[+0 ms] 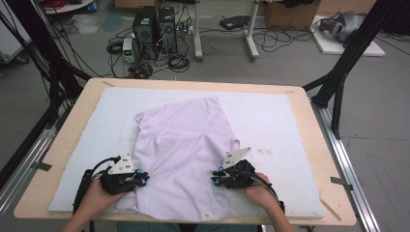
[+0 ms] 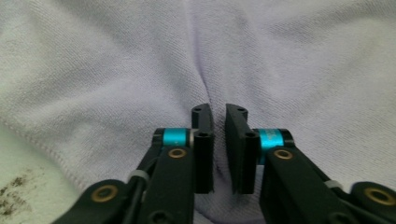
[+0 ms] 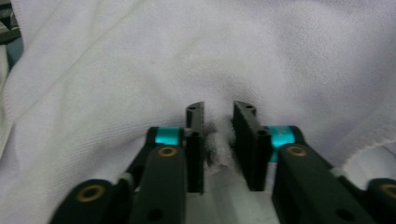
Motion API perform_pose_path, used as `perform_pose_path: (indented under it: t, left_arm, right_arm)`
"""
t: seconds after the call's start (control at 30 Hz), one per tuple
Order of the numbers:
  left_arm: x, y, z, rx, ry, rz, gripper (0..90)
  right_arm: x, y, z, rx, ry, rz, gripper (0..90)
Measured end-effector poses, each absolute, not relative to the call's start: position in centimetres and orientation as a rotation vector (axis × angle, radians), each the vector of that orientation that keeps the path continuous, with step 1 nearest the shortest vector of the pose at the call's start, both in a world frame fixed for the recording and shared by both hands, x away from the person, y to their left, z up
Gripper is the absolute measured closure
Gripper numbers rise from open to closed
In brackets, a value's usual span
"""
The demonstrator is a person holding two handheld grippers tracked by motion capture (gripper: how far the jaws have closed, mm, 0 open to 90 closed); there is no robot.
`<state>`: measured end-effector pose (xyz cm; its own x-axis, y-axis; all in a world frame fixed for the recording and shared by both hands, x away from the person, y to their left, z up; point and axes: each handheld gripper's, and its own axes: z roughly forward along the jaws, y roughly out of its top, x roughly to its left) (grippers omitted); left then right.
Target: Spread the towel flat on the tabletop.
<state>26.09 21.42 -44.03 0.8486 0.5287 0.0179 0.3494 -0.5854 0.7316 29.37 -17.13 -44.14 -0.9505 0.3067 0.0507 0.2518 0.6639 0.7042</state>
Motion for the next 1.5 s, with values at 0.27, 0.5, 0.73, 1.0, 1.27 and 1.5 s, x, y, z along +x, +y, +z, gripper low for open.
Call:
perform_pose_path:
  t: [0.27, 0.5, 0.73, 1.0, 1.27, 1.5]
  left_arm:
    - [24.3, 21.4, -43.0, 2.239, 0.601, 0.28, 84.1]
    - [21.9, 22.0, -40.4, 2.212, 0.565, 0.269, 77.8]
    - [23.5, 21.7, -39.4, 2.195, 0.581, 0.349, 57.0]
    - [27.2, 21.2, -43.6, 2.272, 0.674, 0.362, 53.8]
    - [26.3, 21.1, -44.4, 2.216, 0.652, 0.351, 83.8]
    - [24.6, 21.2, -43.7, 2.224, 0.648, 0.336, 85.3]
  right_arm:
    - [27.8, -18.1, -43.1, 0.432, 2.804, 1.243, 84.4]
    - [25.3, -19.6, -41.1, 0.383, 2.784, 1.348, 83.7]
    - [26.8, -20.3, -39.3, 0.45, 2.685, 1.341, 65.9]
    - [29.9, -18.8, -43.2, 0.545, 2.752, 1.151, 58.2]
    - [29.0, -19.0, -44.5, 0.535, 2.725, 1.195, 85.9]
    - [27.5, -19.8, -44.0, 0.503, 2.731, 1.25, 86.6]
